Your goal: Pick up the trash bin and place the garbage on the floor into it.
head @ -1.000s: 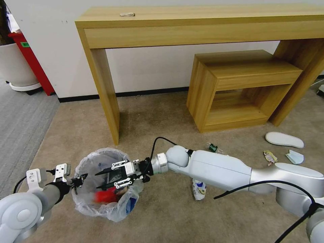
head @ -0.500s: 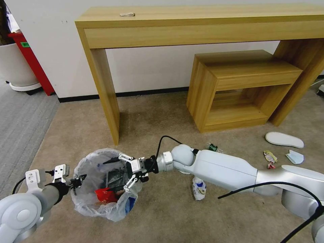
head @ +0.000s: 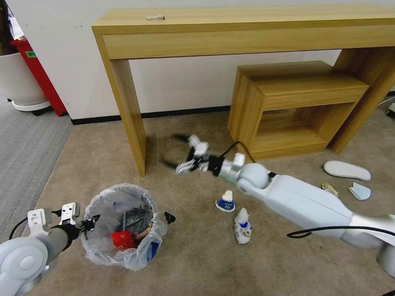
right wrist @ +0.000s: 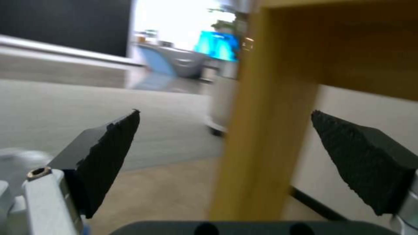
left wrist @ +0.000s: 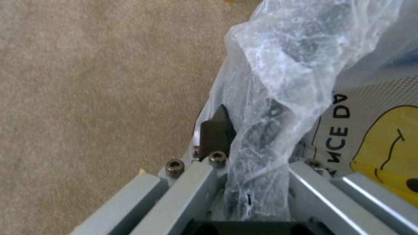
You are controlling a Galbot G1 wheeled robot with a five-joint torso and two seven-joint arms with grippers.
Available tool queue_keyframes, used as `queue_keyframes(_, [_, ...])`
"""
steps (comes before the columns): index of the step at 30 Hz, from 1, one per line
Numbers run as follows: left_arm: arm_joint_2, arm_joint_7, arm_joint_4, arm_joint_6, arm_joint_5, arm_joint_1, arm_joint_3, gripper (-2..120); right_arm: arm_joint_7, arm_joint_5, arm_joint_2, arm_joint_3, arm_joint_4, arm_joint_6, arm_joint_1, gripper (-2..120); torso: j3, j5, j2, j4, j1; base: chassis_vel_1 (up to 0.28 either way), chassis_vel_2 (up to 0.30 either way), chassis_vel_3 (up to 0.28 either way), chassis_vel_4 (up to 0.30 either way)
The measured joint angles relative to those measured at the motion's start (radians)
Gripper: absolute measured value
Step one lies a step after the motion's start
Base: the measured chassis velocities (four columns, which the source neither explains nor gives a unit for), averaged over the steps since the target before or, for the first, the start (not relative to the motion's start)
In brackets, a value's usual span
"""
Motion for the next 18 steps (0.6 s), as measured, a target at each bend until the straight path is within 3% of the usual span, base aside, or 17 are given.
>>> queue_keyframes(5, [0.012,0.007,0.007,-0.001,0.019,-0.002,0.002,0,0.057,0.088,-0.110,0.127,0.062,-0.074,-0.138,100,0.000,0.0004,0.000,0.0001,0.000,0.000,0.000,0.000,0.000])
queue_keyframes(13, [0.028,0.021,0.025,-0.006,0.035,-0.012,0.017,0,0.103,0.104,-0.248,0.296,0.118,-0.156,-0.311,100,0.000,0.0003,0.000,-0.0001,0.000,0.000,0.000,0.000,0.000])
queue_keyframes(16, [0.034,0.027,0.032,-0.008,0.041,-0.016,0.023,0,0.125,0.095,-0.307,0.384,0.137,-0.212,-0.393,100,0.000,0.0003,0.000,-0.0001,0.000,0.000,0.000,0.000,0.000])
queue_keyframes(18, [0.040,0.037,0.044,-0.011,0.058,-0.020,0.032,0,0.132,0.069,-0.384,0.499,0.139,-0.271,-0.546,100,0.000,0.0003,0.000,-0.0006,0.000,0.000,0.000,0.000,0.000])
